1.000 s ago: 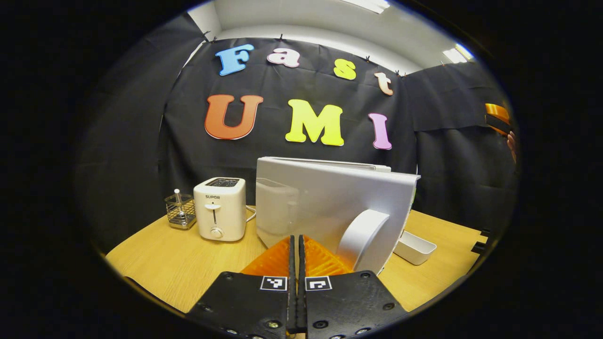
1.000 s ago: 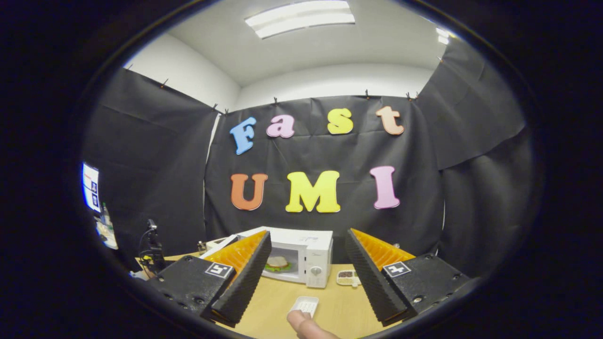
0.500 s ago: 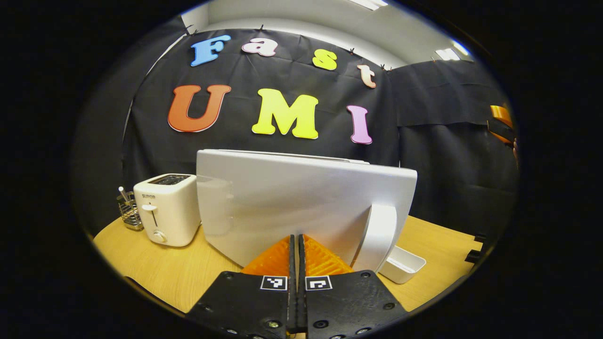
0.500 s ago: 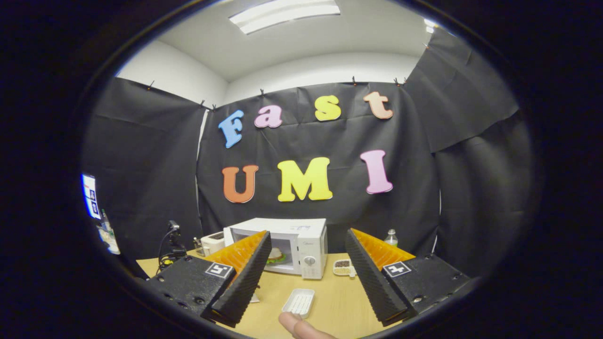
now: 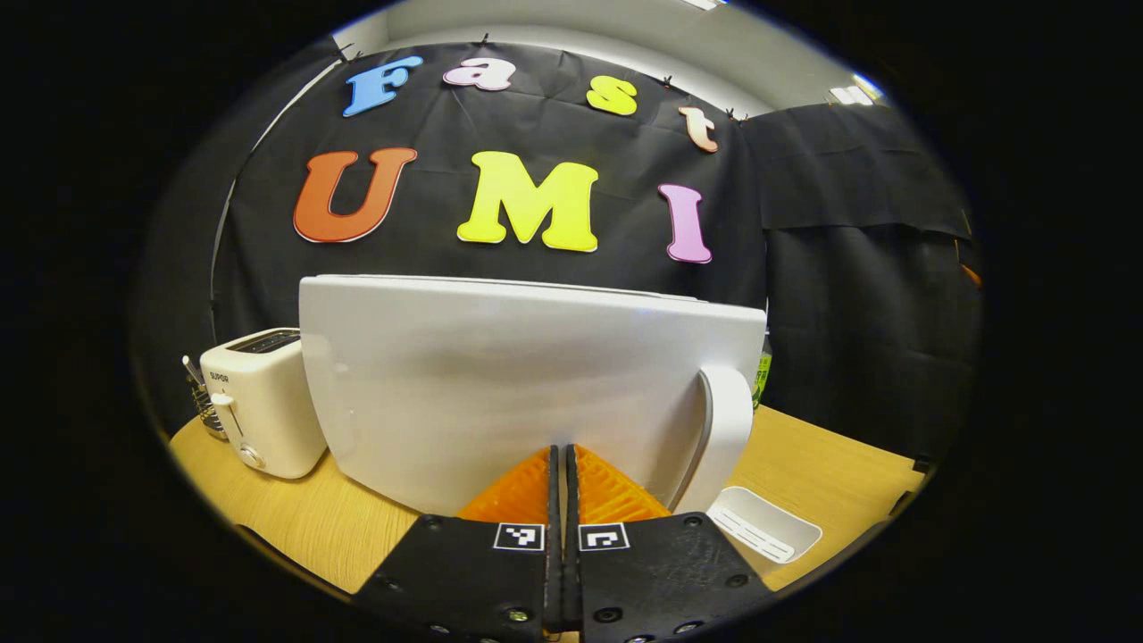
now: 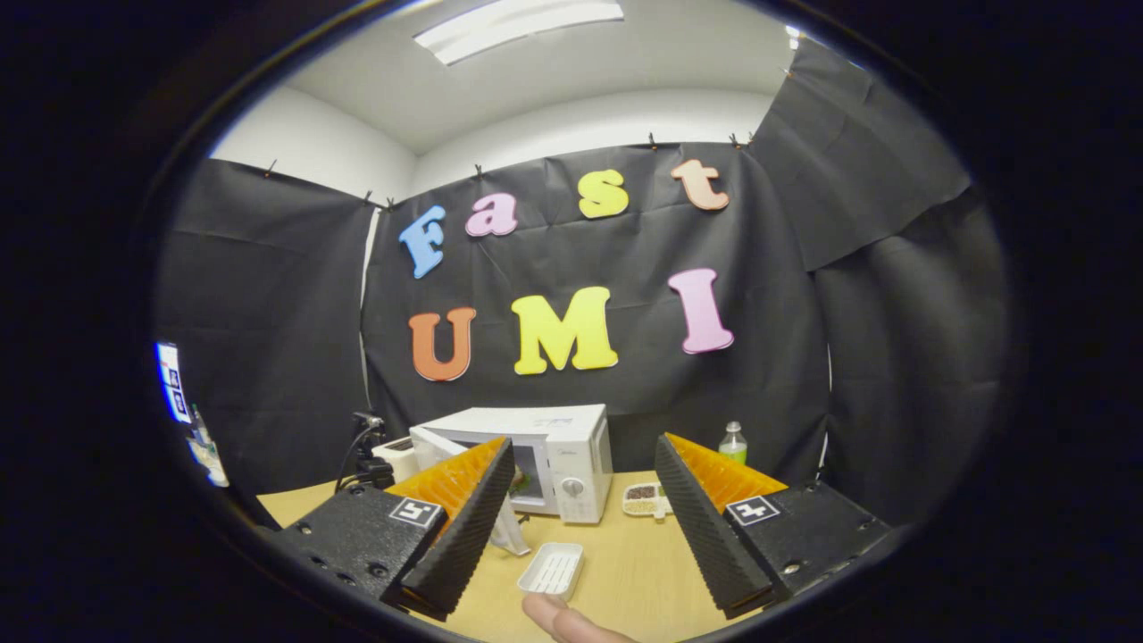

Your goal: Open the microwave oven with the left hand, put the food in, and close the microwave oven.

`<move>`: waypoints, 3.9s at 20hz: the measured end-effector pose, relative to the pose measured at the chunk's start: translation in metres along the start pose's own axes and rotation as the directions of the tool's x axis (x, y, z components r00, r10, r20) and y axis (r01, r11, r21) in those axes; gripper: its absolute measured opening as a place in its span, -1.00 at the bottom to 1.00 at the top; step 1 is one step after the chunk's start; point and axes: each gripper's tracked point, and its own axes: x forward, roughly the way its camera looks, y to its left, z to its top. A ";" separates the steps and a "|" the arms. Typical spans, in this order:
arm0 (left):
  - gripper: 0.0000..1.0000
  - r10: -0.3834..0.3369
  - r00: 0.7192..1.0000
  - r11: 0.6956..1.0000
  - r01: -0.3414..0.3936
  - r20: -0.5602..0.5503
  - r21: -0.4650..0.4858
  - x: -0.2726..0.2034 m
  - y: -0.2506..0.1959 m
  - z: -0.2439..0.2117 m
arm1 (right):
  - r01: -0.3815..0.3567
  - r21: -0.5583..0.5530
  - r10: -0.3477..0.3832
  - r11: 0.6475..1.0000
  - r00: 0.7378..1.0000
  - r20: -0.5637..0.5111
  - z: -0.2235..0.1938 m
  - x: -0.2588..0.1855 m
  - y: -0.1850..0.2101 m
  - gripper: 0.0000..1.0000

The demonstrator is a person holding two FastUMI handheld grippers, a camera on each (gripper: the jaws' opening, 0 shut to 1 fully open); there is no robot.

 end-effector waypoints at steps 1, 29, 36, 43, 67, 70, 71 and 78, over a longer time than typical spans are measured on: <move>-1.00 0.001 1.000 1.000 -0.001 0.001 0.004 0.006 -0.003 0.001 | 0.006 0.007 -0.006 1.000 1.000 0.002 -0.001 0.002 -0.005 1.00; -1.00 0.148 0.974 0.989 -0.145 -0.172 0.031 0.076 0.012 -0.017 | 0.132 -0.026 -0.133 0.991 0.990 -0.045 -0.007 -0.050 -0.040 0.82; -0.71 0.201 0.960 0.978 -0.184 -0.197 0.100 0.006 0.008 -0.043 | 0.164 -0.007 -0.164 0.986 0.981 -0.104 -0.021 -0.059 -0.035 0.83; 0.84 0.206 0.972 0.979 -0.205 -0.114 0.020 -0.083 -0.030 0.026 | 0.195 -0.016 -0.195 0.981 0.974 -0.119 -0.020 -0.081 -0.023 0.83; 0.89 0.223 0.949 0.972 -0.233 0.222 0.020 -0.340 -0.113 0.198 | 0.214 -0.017 -0.213 0.977 0.977 0.024 0.058 -0.141 -0.005 1.00; 0.89 0.193 0.954 0.980 -0.197 0.229 -0.009 -0.334 -0.119 0.195 | 0.213 -0.022 -0.212 0.977 0.977 0.022 0.056 -0.141 -0.003 1.00; 0.90 0.182 0.958 0.983 -0.182 0.223 -0.019 -0.330 -0.120 0.192 | 0.208 -0.017 -0.208 0.978 0.978 0.020 0.054 -0.141 -0.002 1.00; 0.90 0.209 0.957 0.976 -0.218 0.199 0.024 -0.320 -0.113 0.180 | 0.212 -0.014 -0.212 0.977 0.977 0.012 0.048 -0.136 -0.005 0.80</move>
